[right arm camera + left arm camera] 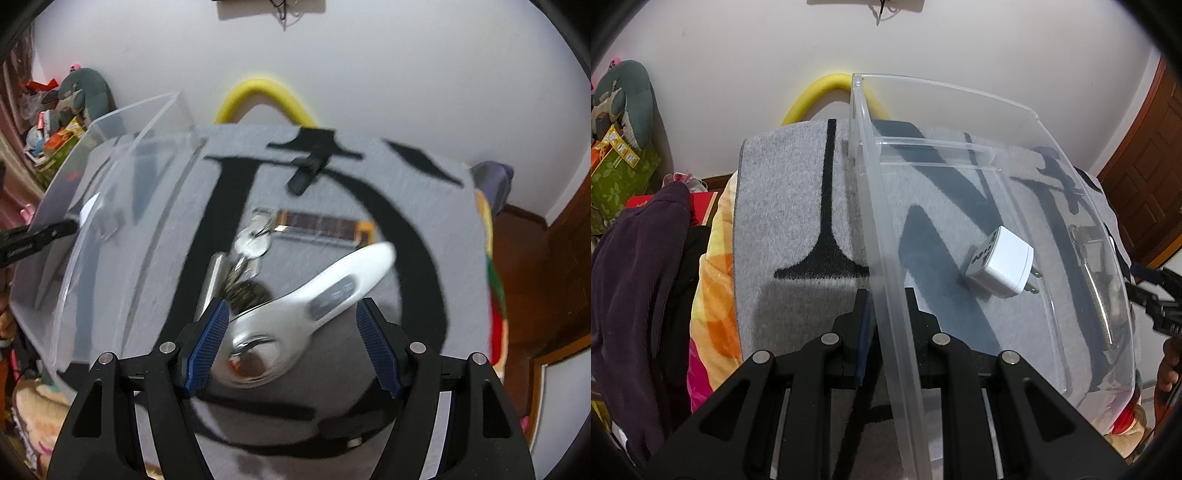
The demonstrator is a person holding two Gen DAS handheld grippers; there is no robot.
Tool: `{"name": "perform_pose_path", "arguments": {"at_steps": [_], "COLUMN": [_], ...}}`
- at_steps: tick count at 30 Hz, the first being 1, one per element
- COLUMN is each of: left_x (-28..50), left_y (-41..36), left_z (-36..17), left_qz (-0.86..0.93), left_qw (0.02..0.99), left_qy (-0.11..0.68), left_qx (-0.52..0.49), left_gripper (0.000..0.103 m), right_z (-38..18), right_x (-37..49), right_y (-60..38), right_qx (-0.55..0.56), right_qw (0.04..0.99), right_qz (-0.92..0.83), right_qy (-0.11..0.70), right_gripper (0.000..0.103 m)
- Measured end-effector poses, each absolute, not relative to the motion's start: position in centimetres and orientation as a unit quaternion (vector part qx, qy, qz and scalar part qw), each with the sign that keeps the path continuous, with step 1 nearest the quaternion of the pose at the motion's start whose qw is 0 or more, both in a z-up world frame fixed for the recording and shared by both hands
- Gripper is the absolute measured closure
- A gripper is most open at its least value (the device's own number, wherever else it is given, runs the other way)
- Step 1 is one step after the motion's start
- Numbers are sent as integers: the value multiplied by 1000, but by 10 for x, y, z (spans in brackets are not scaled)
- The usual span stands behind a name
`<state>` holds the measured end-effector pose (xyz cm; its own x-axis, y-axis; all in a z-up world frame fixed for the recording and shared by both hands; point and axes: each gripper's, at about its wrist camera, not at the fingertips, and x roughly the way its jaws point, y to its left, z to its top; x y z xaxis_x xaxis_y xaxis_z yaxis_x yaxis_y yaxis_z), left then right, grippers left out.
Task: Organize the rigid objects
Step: 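Grasp the white handheld device by its round head with the right tool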
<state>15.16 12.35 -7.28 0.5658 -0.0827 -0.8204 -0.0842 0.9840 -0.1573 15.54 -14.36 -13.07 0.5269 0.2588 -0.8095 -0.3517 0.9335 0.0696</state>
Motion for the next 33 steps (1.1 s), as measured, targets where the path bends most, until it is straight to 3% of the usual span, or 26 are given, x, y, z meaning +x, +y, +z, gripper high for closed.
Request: {"name": "perform_pose_path", "arguments": {"at_steps": [8, 14, 23, 27, 29, 33], "left_x": [150, 149, 149, 149, 149, 149], "left_y": [123, 121, 121, 120, 119, 116], "left_z": [-74, -73, -73, -73, -72, -72], "left_qz": [1, 4, 6, 6, 6, 8], "left_qw": [880, 880, 880, 880, 880, 880], "left_qy": [468, 468, 469, 469, 470, 471], "left_qx": [-86, -81, -75, -76, -73, -65], "left_gripper": [87, 87, 87, 87, 87, 87], "right_z": [-152, -158, -159, -158, -156, -156], "right_x": [155, 158, 144, 148, 154, 172], "right_y": [-134, -151, -168, -166, -165, -166], "right_qx": [-36, 2, -46, -59, -50, -27], "right_qw": [857, 849, 855, 850, 853, 855], "right_qz": [191, 209, 184, 171, 168, 156], "right_qy": [477, 485, 483, 495, 492, 493], "right_gripper": [36, 49, 57, 49, 36, 35]}}
